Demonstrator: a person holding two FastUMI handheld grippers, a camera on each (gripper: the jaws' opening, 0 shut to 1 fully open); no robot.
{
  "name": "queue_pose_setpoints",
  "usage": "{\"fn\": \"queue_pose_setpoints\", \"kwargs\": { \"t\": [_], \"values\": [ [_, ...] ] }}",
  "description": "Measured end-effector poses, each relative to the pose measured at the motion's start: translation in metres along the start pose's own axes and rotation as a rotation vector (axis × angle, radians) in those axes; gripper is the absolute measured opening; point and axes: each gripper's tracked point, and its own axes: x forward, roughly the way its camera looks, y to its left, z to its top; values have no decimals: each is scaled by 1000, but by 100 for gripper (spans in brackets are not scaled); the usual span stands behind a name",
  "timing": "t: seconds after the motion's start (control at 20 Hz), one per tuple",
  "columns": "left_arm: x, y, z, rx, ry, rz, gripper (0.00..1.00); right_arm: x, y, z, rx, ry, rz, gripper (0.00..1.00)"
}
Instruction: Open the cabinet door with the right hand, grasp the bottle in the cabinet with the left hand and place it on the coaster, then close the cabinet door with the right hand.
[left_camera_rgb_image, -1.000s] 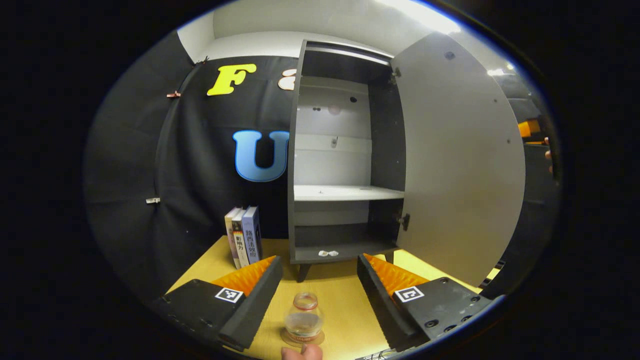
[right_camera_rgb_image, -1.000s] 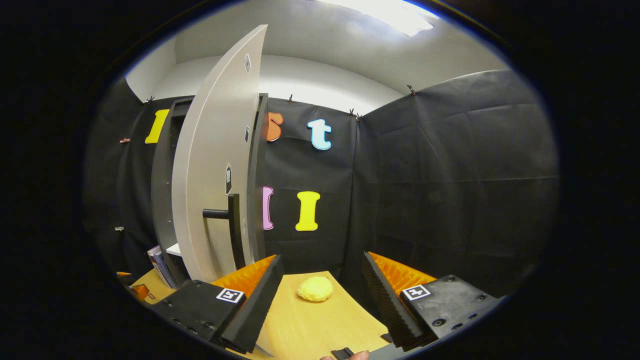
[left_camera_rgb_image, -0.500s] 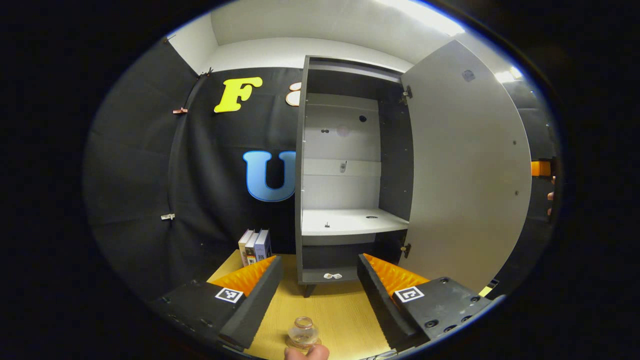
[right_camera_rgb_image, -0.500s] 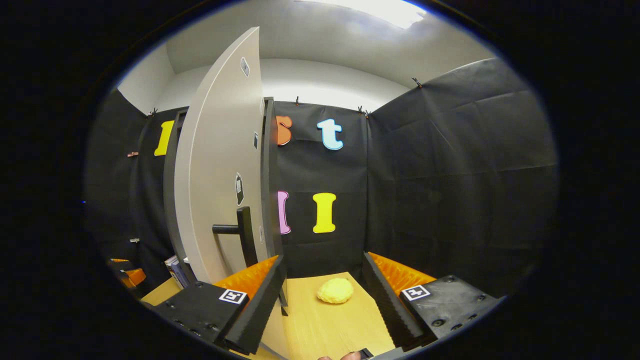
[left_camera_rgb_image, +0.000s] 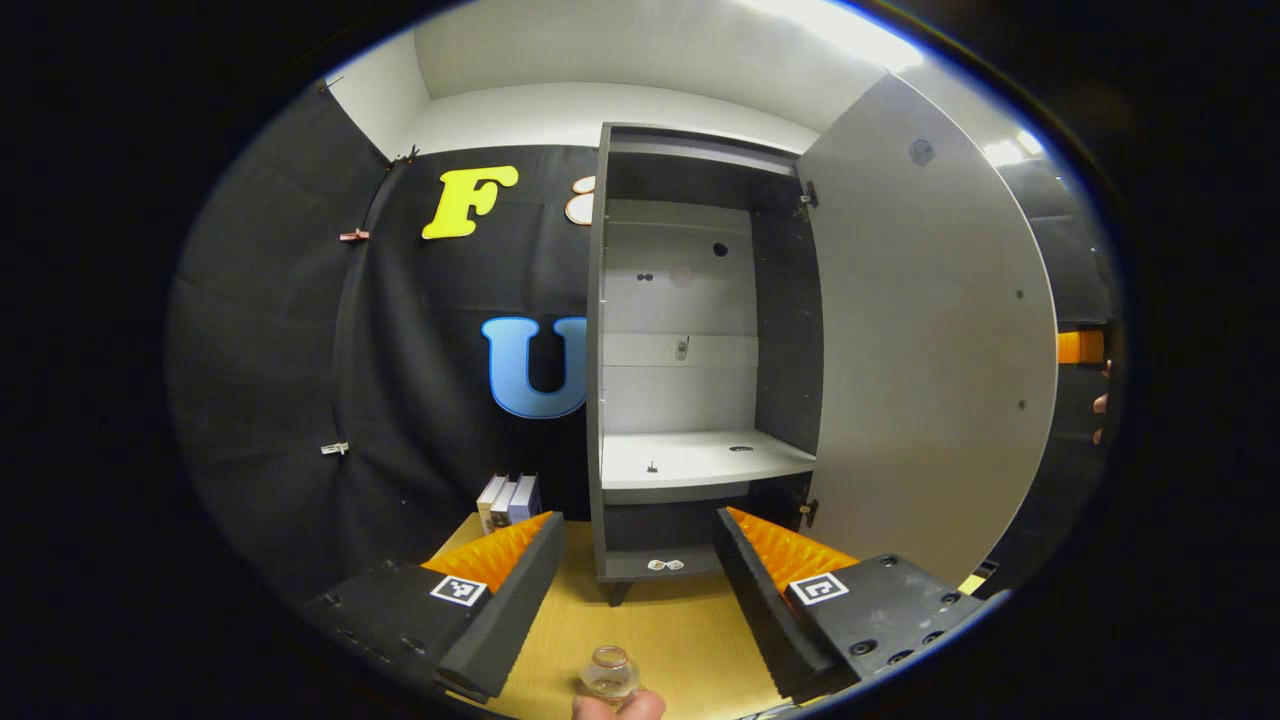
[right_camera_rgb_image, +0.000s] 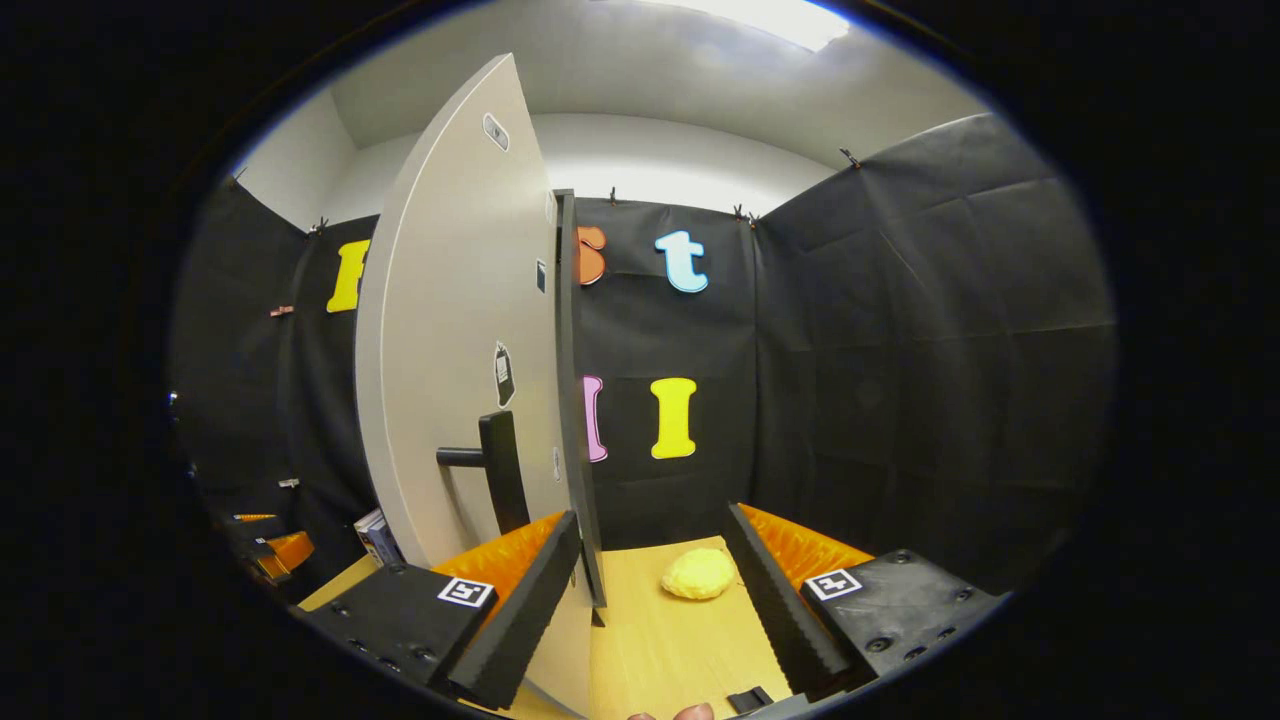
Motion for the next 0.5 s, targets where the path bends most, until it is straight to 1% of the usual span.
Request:
{"fn": "queue_pose_setpoints", "kwargs": {
  "t": [0.15, 0.5],
  "values": [
    [-7, 6, 2, -6, -1, 4, 94, -2, 22, -6, 26, 12, 37, 97],
    [-21, 27, 1, -13, 1, 40, 94, -3, 70, -12, 34, 19, 130, 97]
  ]
}}
